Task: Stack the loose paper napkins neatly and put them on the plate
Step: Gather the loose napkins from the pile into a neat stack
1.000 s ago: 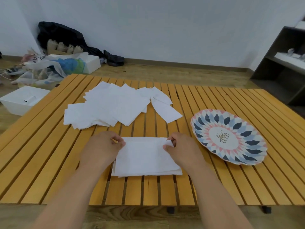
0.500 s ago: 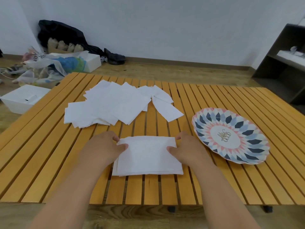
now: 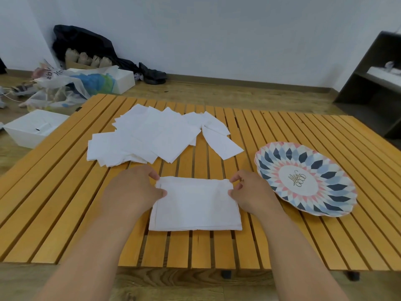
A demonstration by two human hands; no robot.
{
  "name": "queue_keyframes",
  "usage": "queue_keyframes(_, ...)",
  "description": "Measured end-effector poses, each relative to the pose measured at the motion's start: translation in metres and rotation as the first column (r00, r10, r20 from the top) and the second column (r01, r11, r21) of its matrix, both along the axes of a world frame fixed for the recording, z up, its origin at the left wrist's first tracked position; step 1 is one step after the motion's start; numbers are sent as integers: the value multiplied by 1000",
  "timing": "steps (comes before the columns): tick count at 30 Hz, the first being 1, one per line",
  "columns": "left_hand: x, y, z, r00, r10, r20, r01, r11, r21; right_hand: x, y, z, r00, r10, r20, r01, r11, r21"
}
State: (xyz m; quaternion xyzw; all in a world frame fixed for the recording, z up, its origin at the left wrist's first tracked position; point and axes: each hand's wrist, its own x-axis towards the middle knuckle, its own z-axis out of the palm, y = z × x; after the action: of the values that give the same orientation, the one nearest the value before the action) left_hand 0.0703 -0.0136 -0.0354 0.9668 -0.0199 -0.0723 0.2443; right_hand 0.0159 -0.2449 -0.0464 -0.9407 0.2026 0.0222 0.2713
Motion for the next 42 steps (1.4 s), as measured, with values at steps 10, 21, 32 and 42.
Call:
queue_keyframes(10, -8, -11, -9, 956, -265, 124, 255, 963, 92, -1, 9, -1, 984, 172, -39, -175, 981, -82)
queue_keyframes(21, -8, -14, -10, 938, -342, 58, 339, 939, 59, -5, 14, 6, 970, 239, -53, -244, 961, -130)
queue_keyframes(32, -1, -13, -6, 977, -174, 123, 188, 975, -119, 4, 9, 0, 973, 186, 140, -172, 979, -105)
queue_keyframes(42, 8, -15, -20, 999, -39, 36, 48, 954, -297, 8, 5, -13, 984, 114, 138, -115, 993, 0)
